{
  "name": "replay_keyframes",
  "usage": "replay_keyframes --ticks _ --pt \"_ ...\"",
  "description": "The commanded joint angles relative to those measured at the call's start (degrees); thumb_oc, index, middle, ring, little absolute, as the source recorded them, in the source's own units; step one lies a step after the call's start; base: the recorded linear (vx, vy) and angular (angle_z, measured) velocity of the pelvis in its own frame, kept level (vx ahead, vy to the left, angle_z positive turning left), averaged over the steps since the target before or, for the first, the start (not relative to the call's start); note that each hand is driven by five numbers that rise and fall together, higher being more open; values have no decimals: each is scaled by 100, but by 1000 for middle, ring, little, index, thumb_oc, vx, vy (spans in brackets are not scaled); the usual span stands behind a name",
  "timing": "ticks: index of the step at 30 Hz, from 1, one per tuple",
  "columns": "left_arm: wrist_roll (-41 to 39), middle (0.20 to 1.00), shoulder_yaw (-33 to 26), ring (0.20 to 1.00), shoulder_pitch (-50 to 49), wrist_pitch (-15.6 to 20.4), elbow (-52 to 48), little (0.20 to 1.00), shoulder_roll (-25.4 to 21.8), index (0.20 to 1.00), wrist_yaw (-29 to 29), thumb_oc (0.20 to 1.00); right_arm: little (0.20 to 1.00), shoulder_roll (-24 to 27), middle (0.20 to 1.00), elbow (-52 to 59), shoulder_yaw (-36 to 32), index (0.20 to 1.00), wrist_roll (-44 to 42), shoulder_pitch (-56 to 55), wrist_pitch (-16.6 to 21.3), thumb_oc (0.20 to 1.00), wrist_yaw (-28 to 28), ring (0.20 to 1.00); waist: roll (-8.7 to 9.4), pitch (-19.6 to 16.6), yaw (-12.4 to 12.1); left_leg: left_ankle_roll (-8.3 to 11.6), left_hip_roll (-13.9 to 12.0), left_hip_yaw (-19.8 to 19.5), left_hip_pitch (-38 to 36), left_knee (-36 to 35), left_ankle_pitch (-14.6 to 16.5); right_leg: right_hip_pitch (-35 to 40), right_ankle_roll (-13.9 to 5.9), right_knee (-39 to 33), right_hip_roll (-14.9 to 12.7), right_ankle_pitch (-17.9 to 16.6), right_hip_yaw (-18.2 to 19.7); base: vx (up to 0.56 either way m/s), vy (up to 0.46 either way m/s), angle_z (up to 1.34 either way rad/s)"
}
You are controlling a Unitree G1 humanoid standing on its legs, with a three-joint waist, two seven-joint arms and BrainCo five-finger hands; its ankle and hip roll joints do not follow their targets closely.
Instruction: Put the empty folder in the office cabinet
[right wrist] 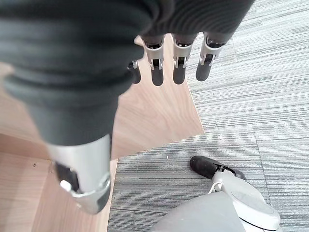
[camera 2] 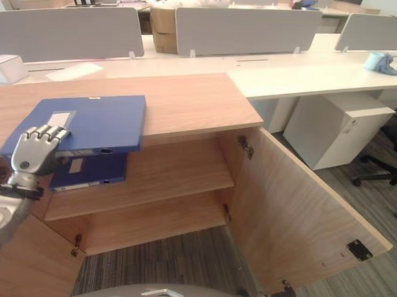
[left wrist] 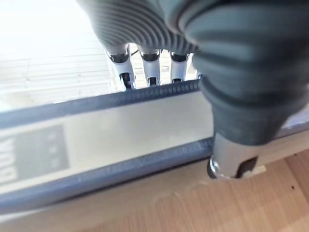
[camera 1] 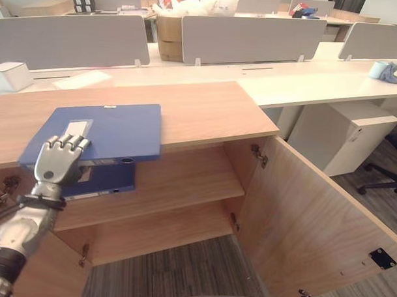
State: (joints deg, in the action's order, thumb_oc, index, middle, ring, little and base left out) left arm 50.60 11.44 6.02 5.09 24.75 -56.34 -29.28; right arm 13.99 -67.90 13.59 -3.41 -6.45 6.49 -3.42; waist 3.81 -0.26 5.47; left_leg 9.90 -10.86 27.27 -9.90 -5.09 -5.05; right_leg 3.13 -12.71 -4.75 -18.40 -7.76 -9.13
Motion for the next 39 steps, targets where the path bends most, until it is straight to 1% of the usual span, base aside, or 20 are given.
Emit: replay_keyframes --ticks 1,8,9,10,15,16,18,20,22,23,24,26,27,30,33,34,36,37,38,39 --pt "10 200 -327 200 464 -109 -178 200 -100 200 -165 200 1000 233 1000 30 112 1000 -65 410 216 1000 -153 1000 -162 65 -139 -107 73 -219 -200 9 674 -197 -229 49 -445 -683 -614 -11 14 -4" --pt "-183 200 -686 200 376 1 -717 200 -140 200 -232 200 1000 224 1000 332 272 1000 -5 406 242 1000 -62 1000 -124 77 -182 -119 100 -245 -233 9 692 -174 -229 54 -470 -715 -610 -5 9 -4" --pt "-275 200 -808 200 325 74 -895 200 -126 200 -247 200 1000 223 1000 431 312 1000 10 401 253 1000 -36 1000 -111 83 -205 -118 101 -249 -246 9 699 -160 -229 53 -476 -726 -622 0 0 0" --pt "-629 200 -1118 200 202 279 -1306 200 -7 200 -273 200 1000 223 1000 627 400 1000 31 389 276 1000 21 1000 -85 85 -262 -122 117 -281 -260 9 727 -140 -229 61 -483 -718 -638 0 0 0" --pt "-1561 200 -1558 200 -29 796 -2033 200 402 200 -63 200 1000 225 1000 788 476 1000 62 444 273 1000 80 1000 -19 96 -355 -115 111 -354 -228 9 674 -104 -229 45 -513 -708 -706 -5 -2 0" --pt "-1561 200 -1558 200 -29 796 -2033 200 402 200 -63 200 1000 225 1000 788 476 1000 62 444 273 1000 80 1000 -19 96 -355 -115 111 -354 -228 9 674 -104 -229 45 -513 -708 -706 -23 -20 4" --pt "-2071 200 -1749 200 -151 1010 -2408 200 621 200 151 200 1000 229 1000 817 490 1000 91 457 255 1000 109 1000 -21 95 -379 -109 96 -393 -210 9 657 -81 -229 43 -510 -679 -741 -8 -24 11" --pt "-2975 200 -1840 200 -228 1296 -2747 200 1010 200 458 200 1000 239 1000 924 533 1000 163 461 222 1000 190 1000 -18 115 -397 -96 56 -453 -172 9 616 -46 -229 37 -492 -609 -790 -22 -26 13" --pt "-3645 200 -1848 200 -273 1427 -2893 200 1232 200 627 200 1000 254 1000 947 534 1000 170 460 202 1000 224 1000 -25 128 -394 -97 36 -500 -148 9 598 -31 -229 31 -475 -581 -813 -17 -5 7" --pt "-3645 200 -1848 200 -273 1427 -2893 200 1232 200 627 200 1000 254 1000 947 534 1000 170 460 202 1000 224 1000 -25 128 -394 -97 36 -500 -148 9 598 -31 -229 31 -475 -581 -813 -12 4 5" --pt "-3993 200 -1839 200 -291 1496 -2962 200 1337 200 733 200 1000 267 1000 965 531 1000 184 450 184 1000 245 1000 -30 134 -396 -101 33 -516 -134 9 589 -27 -229 33 -471 -577 -829 -9 12 7" --pt "-4758 200 -1831 200 -385 1651 -3092 200 1526 200 1162 200 1000 303 1000 1043 508 1000 179 441 172 1000 303 1000 -44 152 -398 -119 46 -559 -106 9 582 -39 -229 35 -473 -606 -843 -29 32 15" --pt "-5324 200 -1743 200 -442 1758 -3165 200 1646 200 1545 200 1000 323 1000 1169 465 1000 145 428 173 1000 362 1000 -35 163 -395 -129 66 -571 -79 9 582 -52 -229 33 -483 -638 -859 -32 46 13" --pt "-6146 200 -1646 200 -527 1767 -3213 200 1785 200 2112 200 1000 426 1000 1617 446 1000 75 442 200 1000 511 1000 -12 194 -397 -164 105 -582 -44 9 583 -87 -229 37 -504 -698 -850 -22 30 3" --pt "-6371 200 -1636 200 -577 1739 -3221 200 1824 200 2290 200 1000 485 1000 1873 444 1000 47 414 199 1000 564 1000 -2 197 -398 -176 124 -583 -32 9 585 -100 -229 40 -513 -713 -838 -9 10 0" --pt "-6631 200 -1588 200 -590 1735 -3206 200 1878 200 2463 200 1000 541 1000 2109 427 1000 -5 396 206 1000 619 1000 18 202 -395 -185 139 -582 -16 9 584 -112 -229 43 -523 -742 -835 -36 66 0" --pt "-7385 200 -1504 200 -559 1751 -3270 200 2018 200 2965 200 1000 738 1000 3162 341 1000 -264 376 324 1000 766 1000 129 229 -406 -250 229 -583 17 18 609 -181 -229 38 -608 -940 -790 -47 117 0" --pt "-7385 200 -1504 200 -559 1751 -3270 200 2018 200 2965 200 1000 738 1000 3162 341 1000 -264 376 324 1000 766 1000 129 229 -406 -250 229 -583 17 18 609 -181 -229 38 -608 -940 -790 -35 103 2" --pt "-7491 200 -1474 200 -570 1760 -3326 200 2068 200 3055 200 1000 786 1000 3414 336 1000 -284 405 335 1000 788 1000 168 227 -416 -288 294 -547 29 26 635 -237 -229 37 -670 -1044 -763 -50 143 2" --pt "-7644 200 -1377 200 -535 1747 -3356 200 2086 200 3244 200 1000 899 1000 3980 294 1000 -348 479 399 1000 823 1000 244 267 -451 -365 439 -524 36 52 691 -307 -229 47 -797 -1273 -744 -51 144 -1"
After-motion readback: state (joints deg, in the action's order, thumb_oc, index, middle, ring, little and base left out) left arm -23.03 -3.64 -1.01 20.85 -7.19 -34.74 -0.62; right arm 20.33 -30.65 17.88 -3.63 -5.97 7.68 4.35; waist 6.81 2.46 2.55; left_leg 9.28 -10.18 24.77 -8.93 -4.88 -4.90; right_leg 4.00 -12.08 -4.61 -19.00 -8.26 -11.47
